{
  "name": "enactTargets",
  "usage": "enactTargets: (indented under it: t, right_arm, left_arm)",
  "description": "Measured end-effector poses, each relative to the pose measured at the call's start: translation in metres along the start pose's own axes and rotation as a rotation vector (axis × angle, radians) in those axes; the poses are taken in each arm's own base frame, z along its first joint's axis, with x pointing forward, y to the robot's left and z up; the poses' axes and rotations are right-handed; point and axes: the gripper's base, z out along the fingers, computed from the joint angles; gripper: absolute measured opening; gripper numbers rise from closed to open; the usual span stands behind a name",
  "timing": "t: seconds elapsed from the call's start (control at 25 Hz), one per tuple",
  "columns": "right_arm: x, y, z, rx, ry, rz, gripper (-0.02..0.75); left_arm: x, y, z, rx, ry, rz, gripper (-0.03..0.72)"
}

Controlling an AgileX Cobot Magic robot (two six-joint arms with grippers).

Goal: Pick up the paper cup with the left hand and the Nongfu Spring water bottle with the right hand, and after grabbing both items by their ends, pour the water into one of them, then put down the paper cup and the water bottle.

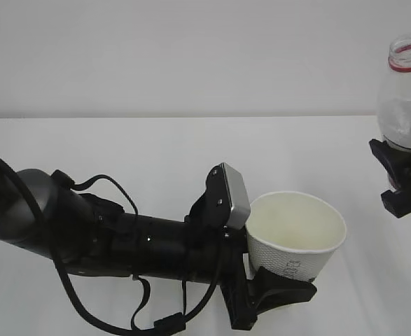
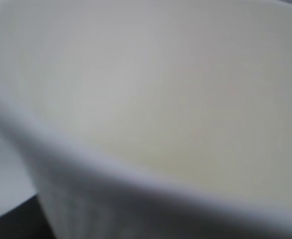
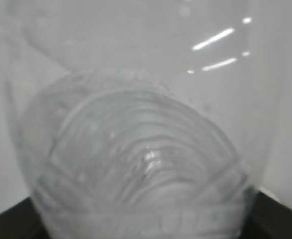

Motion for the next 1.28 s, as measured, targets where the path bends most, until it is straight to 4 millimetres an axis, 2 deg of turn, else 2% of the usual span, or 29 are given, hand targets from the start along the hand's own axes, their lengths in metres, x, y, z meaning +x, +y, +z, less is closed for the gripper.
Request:
enactTargets:
  t: [0.64,0.8,1.08,1.28]
  right_arm:
    - [0.000,0.000,0.000,0.001,-0.001,-0.209,0.494]
    - [0.000,0.000,0.000,0.001,-0.001,-0.222,0.494]
    - [0.000,0.000,0.000,0.001,-0.001,-0.286,0.494]
    - [0.000,0.000,0.000,0.001,-0.001,-0.328,0.494]
  left_arm:
    - [-0.002,-0.009,0.006,0.019,-0.007,-0.020,0.516]
    - [-0.002,-0.008,0.007,0.011,-0.004,-0.021,0.516]
    - [-0.017,0.001,0.014,-0.001,-0.039,0.019,0.516]
    - [-0.015,0.003,0.014,-0.025,-0.005,0.022,0.515]
